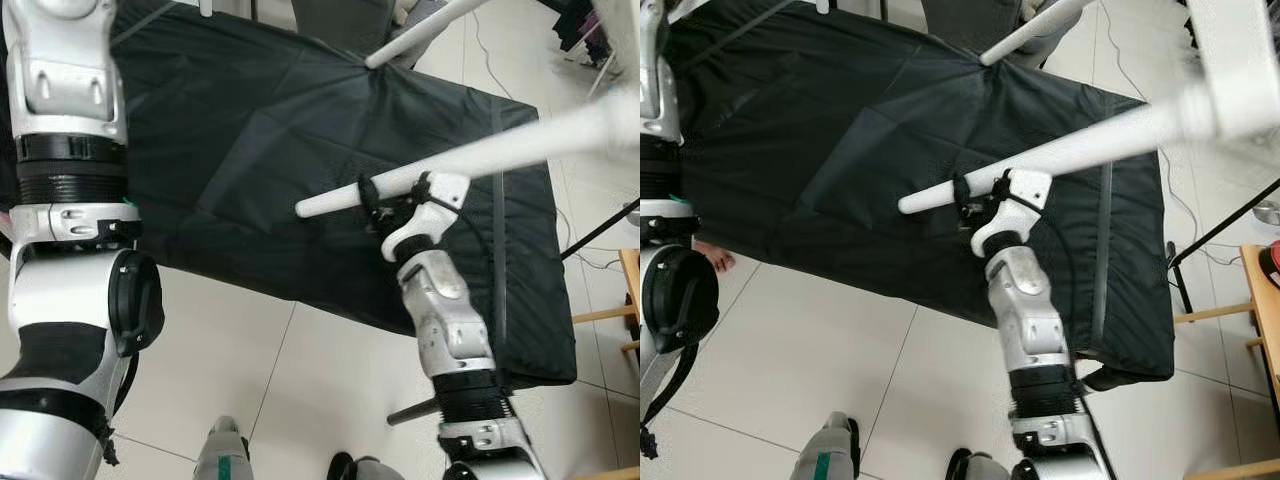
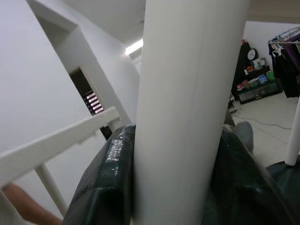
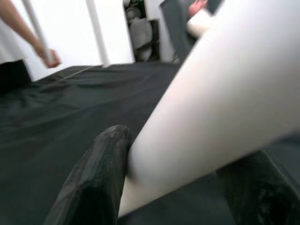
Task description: Building children table
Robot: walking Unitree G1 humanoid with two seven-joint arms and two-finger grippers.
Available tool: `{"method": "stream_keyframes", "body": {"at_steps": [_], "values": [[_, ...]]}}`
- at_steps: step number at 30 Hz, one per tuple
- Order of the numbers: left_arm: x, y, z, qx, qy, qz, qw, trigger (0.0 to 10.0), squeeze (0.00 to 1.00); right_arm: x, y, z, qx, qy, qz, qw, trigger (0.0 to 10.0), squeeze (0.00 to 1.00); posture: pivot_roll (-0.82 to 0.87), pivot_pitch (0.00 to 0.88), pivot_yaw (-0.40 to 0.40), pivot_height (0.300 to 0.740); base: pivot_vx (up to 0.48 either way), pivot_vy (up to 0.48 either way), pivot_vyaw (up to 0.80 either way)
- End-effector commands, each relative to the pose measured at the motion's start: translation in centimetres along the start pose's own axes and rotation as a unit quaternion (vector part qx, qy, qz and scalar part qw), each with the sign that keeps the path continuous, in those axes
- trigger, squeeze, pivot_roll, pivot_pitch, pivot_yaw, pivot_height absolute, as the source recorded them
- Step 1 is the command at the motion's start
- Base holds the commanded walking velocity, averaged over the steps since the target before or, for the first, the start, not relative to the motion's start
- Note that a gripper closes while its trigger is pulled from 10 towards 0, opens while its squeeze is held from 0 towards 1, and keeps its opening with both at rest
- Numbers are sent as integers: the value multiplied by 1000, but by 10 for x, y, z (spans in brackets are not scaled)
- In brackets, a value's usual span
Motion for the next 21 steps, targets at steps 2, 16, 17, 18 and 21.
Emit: {"method": "stream_keyframes", "body": {"at_steps": [2, 16, 17, 18, 21], "values": [[1, 15, 21, 50, 105, -42, 992, 0, 0, -3, 73, -10, 72, -31, -136, 988, 0, 0, 251, 108, -96, 740, 0, 0, 0], [25, -56, 9, 95, 85, 69, 989, 0, 0, 13, 103, 14, 115, 20, -182, 976, 0, 0, 246, 114, -95, 740, 0, 0, 0], [28, -65, 6, 100, 80, 81, 988, 0, 0, 15, 103, 17, 120, 26, -183, 975, 0, 0, 246, 114, -95, 740, 0, 0, 0], [30, -70, 4, 104, 76, 88, 988, 0, 0, 16, 102, 19, 123, 29, -183, 975, 0, 0, 246, 114, -95, 740, 0, 0, 0], [35, -83, -3, 115, 66, 108, 985, 0, 0, 19, 100, 21, 129, 33, -180, 975, 0, 0, 240, 119, -98, 740, 0, 0, 0]]}}
Point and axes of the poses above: a point about 5 cm out from each wrist's last joint towards the gripper, its own x axis pointing back from the gripper into the wrist, its own y axis along the axis of the wrist's last joint, z = x × y, the point moved 6 cm from there along -x, pointing out of the wrist towards the gripper, and after that the axes turned 4 degrees about x, right-handed, at the moved point
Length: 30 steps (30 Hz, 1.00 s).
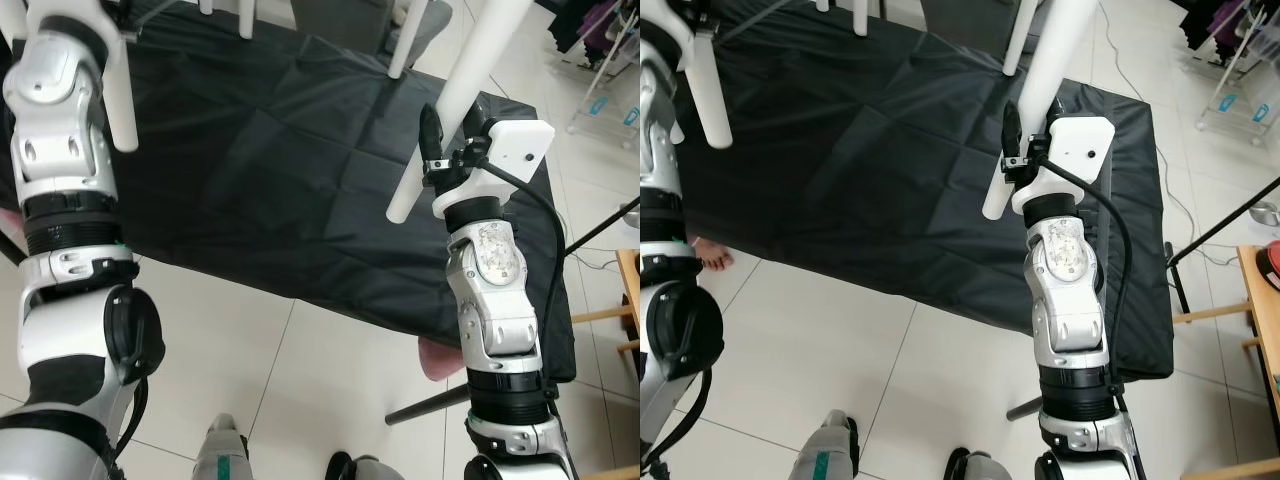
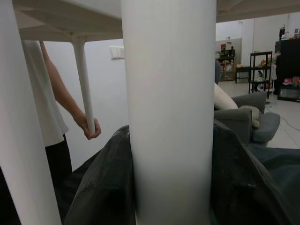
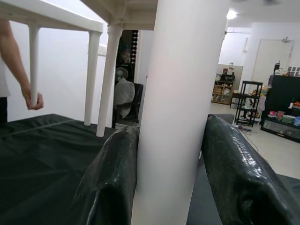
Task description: Building children table
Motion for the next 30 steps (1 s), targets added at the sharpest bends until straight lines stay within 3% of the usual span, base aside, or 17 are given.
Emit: {"method": "stream_keyframes", "body": {"at_steps": [1, 2, 3, 4, 5, 6, 8, 10, 13, 18, 20, 26, 30], "values": [[-2, -9, -32, -15, -63, 14, 998, 0, 0, 2, 26, 16, 22, 34, -51, 998, 0, 0, 240, 119, -98, 740, 0, 0, 0], [-2, -9, -32, -15, -63, 14, 998, 0, 0, 2, 26, 16, 22, 34, -51, 998, 0, 0, 240, 119, -98, 740, 0, 0, 0], [3, -30, -34, -15, -69, 44, 997, 0, 0, 9, 13, 16, 30, 28, -28, 999, 0, 0, 240, 119, -98, 740, 0, 0, 0], [3, -30, -34, -15, -69, 44, 997, 0, 0, 9, 13, 16, 30, 28, -28, 999, 0, 0, 240, 119, -98, 740, 0, 0, 0], [12, -60, -43, -17, -93, 87, 992, 0, 0, 26, -21, 12, 45, 10, 31, 998, 0, 0, 229, 122, -98, 740, 0, 0, 0], [12, -60, -43, -17, -93, 87, 992, 0, 0, 26, -21, 12, 45, 10, 31, 998, 0, 0, 229, 122, -98, 740, 0, 0, 0], [19, -75, -53, -27, -118, 108, 987, 0, 0, 40, -52, 5, 35, -18, 94, 995, 0, 0, 229, 122, -98, 740, 0, 0, 0], [19, -75, -53, -27, -118, 108, 987, 0, 0, 40, -52, 5, 35, -18, 94, 995, 0, 0, 229, 122, -98, 740, 0, 0, 0], [30, -93, -67, -37, -155, 139, 977, 0, 0, 55, -80, -3, 2, -56, 155, 986, 0, 0, 229, 122, -98, 740, 0, 0, 0], [42, -113, -76, -58, -183, 172, 966, 0, 0, 55, -82, -14, 7, -82, 159, 984, 0, 0, 220, 131, -85, 740, 0, 0, 0], [48, -119, -88, -60, -204, 176, 961, 0, 0, 53, -75, -38, 45, -127, 150, 980, 0, 0, 215, 132, -85, 740, 0, 0, 0], [50, -109, -108, -47, -237, 148, 959, 0, 0, 48, -59, -56, 93, -153, 113, 977, 0, 0, 209, 132, -88, 740, 0, 0, 0], [49, -104, -115, -41, -246, 138, 959, 0, 0, 47, -56, -59, 98, -158, 105, 977, 0, 0, 211, 134, -89, 740, 0, 0, 0]]}}
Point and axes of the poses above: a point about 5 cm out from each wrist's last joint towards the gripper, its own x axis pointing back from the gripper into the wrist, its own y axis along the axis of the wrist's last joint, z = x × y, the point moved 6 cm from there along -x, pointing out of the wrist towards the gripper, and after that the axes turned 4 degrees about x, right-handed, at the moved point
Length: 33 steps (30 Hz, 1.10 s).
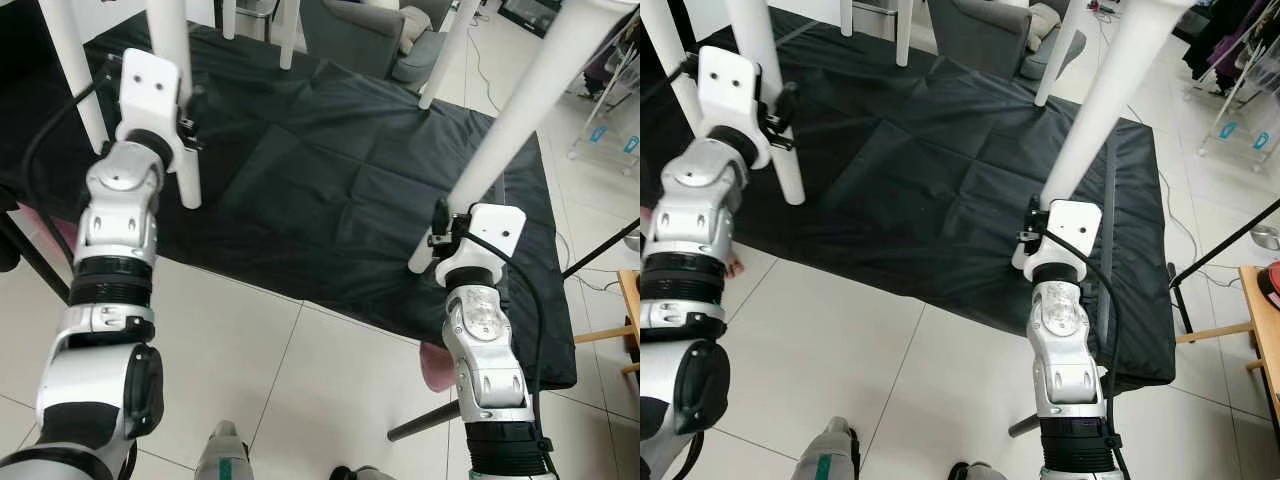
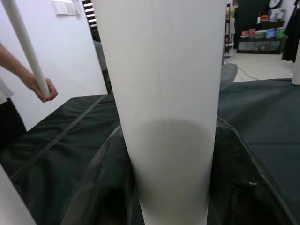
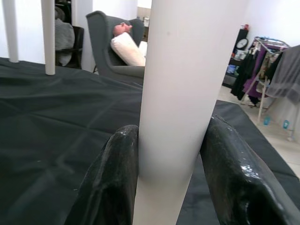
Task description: Building children table
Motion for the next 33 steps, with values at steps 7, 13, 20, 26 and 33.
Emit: {"method": "stream_keyframes", "body": {"at_steps": [7, 13, 20, 26, 33], "values": [[-2, -14, -59, -45, -146, 36, 988, 0, 0, 5, 36, 0, 52, 5, -91, 995, 0, 0, 207, 136, -85, 740, 0, 0, 0], [-3, -21, -51, -54, -129, 49, 989, 0, 0, 18, 44, 28, 52, 62, -113, 990, 0, 0, 202, 136, -82, 740, 0, 0, 0], [-1, -15, -42, -57, -112, 32, 992, 0, 0, 34, 49, 49, 87, 114, -149, 978, 0, 0, 211, 135, -90, 740, 0, 0, 0], [1, -11, -54, -58, -136, 19, 989, 0, 0, 34, 46, 30, 109, 77, -144, 981, 0, 0, 211, 133, -94, 740, 0, 0, 0], [0, -8, -70, -49, -157, 11, 986, 0, 0, 29, 32, -8, 120, 2, -105, 987, 0, 0, 190, 129, -86, 740, 0, 0, 0]]}}
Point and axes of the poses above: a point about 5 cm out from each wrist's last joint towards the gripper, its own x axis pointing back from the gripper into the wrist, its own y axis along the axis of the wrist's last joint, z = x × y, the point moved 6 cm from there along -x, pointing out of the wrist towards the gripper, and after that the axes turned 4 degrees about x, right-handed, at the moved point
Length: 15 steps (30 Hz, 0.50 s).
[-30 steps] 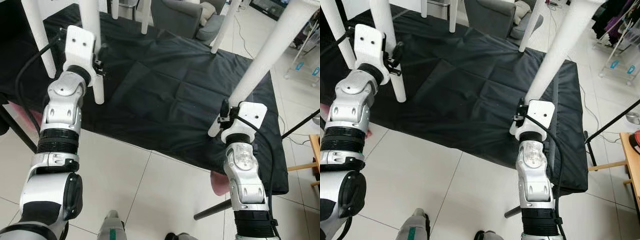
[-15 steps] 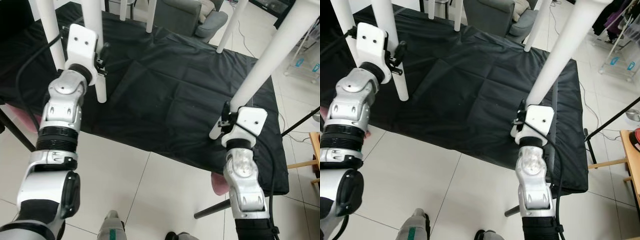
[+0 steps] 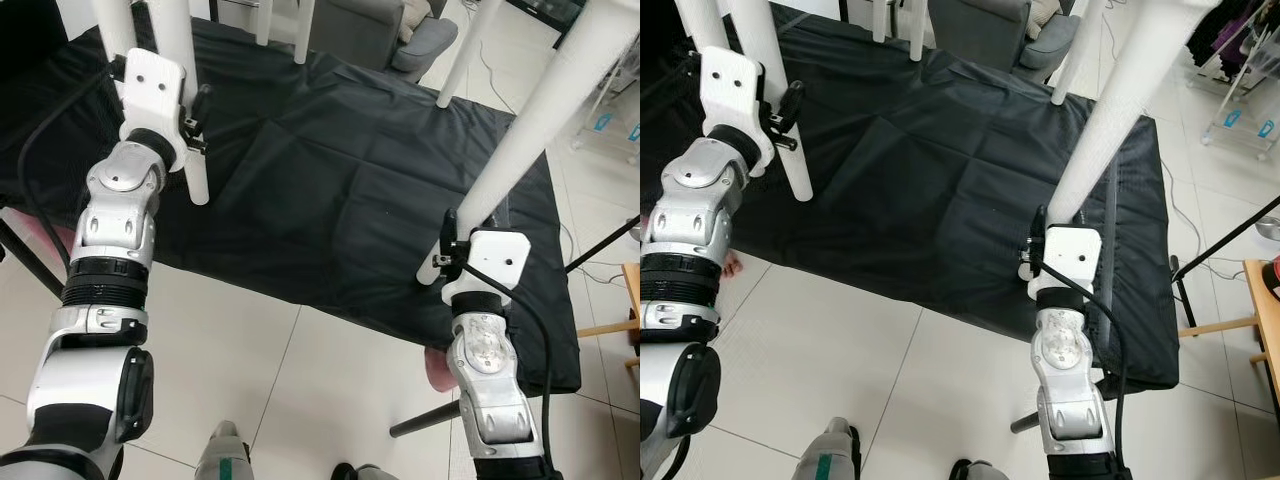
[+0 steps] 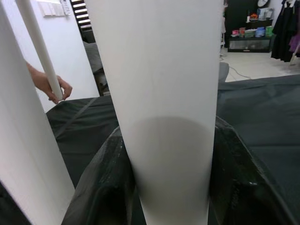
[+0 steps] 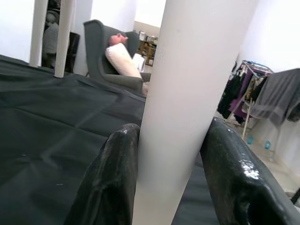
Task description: Building children table
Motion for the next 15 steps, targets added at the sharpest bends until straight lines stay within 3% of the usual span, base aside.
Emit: {"method": "stream_keyframes", "body": {"at_steps": [1, 3, 6, 10, 15], "values": [[-1, -10, -68, -45, -147, 19, 988, 0, 0, -1, 16, -27, 80, -35, -40, 995, 0, 0, 177, 128, -79, 740, 0, 0, 0], [-1, -10, -68, -45, -147, 19, 988, 0, 0, -1, 16, -27, 80, -35, -40, 995, 0, 0, 177, 128, -79, 740, 0, 0, 0], [4, -4, -85, -34, -175, 6, 984, 0, 0, 0, 3, -55, 102, -77, -15, 992, 0, 0, 172, 127, -76, 740, 0, 0, 0], [10, 1, -92, -22, -189, 4, 982, 0, 0, -1, -2, -62, 106, -80, -7, 991, 0, 0, 166, 125, -70, 740, 0, 0, 0], [21, -7, -91, -7, -181, 27, 983, 0, 0, -5, -6, -58, 106, -52, -7, 993, 0, 0, 168, 126, -70, 740, 0, 0, 0]]}}
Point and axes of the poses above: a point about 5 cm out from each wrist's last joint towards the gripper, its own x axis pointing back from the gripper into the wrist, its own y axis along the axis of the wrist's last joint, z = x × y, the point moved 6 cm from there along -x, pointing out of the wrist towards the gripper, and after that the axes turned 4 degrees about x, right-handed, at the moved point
